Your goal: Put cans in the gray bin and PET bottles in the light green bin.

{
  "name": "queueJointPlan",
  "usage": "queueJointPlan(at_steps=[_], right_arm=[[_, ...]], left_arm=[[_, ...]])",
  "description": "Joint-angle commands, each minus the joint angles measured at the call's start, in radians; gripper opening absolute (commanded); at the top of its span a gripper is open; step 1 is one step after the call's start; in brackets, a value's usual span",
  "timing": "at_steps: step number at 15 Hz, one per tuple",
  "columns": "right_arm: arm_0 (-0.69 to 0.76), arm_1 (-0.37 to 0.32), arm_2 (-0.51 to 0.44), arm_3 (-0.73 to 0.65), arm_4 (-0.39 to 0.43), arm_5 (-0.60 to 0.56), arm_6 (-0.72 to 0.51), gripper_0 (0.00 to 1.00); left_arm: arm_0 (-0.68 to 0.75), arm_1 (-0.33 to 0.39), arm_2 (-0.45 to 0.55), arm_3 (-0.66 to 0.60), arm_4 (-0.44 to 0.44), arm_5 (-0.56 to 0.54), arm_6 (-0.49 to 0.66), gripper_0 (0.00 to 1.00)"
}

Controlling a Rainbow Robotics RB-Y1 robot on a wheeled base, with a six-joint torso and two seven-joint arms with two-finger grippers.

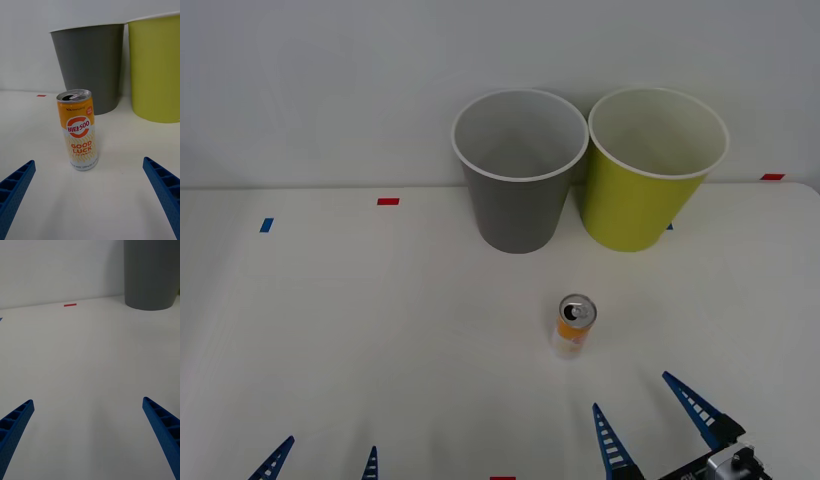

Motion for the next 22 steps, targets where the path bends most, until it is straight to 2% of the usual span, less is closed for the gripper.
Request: queueJointPlan(at_steps=[1, 7, 18, 22], right_arm=[[-0.063, 0.049, 0.007, 0.0, 0.0, 0.059, 0.014, 1.0], [-0.119, 0.095, 0.004, 0.003, 0.0, 0.099, 0.044, 1.0], [-0.345, 0.17, 0.021, 0.214, 0.009, 0.091, 0.08, 1.0], [-0.379, 0.176, 0.035, 0.221, 0.009, 0.108, 0.08, 1.0]], left_arm=[[0.0, 0.0, 0.0, 0.0, 0.0, 0.0, 0.0, 1.0], [0.0, 0.0, 0.0, 0.0, 0.0, 0.0, 0.0, 1.0], [0.0, 0.0, 0.0, 0.0, 0.0, 0.0, 0.0, 1.0], [0.0, 0.0, 0.0, 0.0, 0.0, 0.0, 0.0, 1.0]])
